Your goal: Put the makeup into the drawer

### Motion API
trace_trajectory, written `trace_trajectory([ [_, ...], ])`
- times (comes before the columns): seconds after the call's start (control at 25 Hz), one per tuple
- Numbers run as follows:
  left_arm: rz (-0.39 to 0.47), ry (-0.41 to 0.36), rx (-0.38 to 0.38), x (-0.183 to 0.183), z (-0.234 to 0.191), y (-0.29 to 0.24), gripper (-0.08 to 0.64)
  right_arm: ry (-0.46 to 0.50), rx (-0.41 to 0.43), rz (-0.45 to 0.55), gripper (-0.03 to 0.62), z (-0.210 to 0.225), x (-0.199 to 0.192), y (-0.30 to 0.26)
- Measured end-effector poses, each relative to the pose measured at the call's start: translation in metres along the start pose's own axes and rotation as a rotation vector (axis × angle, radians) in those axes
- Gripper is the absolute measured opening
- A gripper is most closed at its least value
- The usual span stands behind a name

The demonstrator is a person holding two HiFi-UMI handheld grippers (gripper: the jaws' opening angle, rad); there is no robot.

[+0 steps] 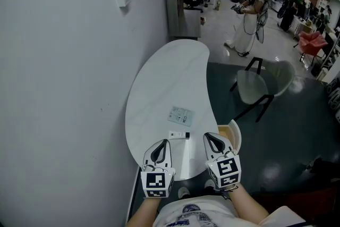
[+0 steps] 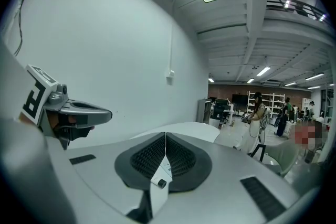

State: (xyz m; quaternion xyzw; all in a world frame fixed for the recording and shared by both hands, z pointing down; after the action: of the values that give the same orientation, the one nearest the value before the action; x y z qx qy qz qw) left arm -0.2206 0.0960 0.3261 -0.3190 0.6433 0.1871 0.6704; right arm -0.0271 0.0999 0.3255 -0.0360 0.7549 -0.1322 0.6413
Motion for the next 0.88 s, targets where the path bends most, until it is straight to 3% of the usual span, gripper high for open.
trace_trajectory([
  [0.88,-0.037,0.021,0.005,-0.014,-0.016,-0.025,0.041,0.011,0.024,-0.054,0.021,0.005,-0.014,-0.028],
])
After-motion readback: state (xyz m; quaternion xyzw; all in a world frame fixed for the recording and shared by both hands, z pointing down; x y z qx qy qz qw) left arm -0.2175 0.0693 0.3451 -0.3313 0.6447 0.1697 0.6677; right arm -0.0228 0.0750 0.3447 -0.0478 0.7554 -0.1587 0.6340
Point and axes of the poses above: the fingertips, and each gripper's own axes: y backward along the fingers, z to its right, x out of its top, the point moved 7 cm from there along y, backward along the fingers, and after that the axes turned 13 degrees about -x, right-handed, at the moved point
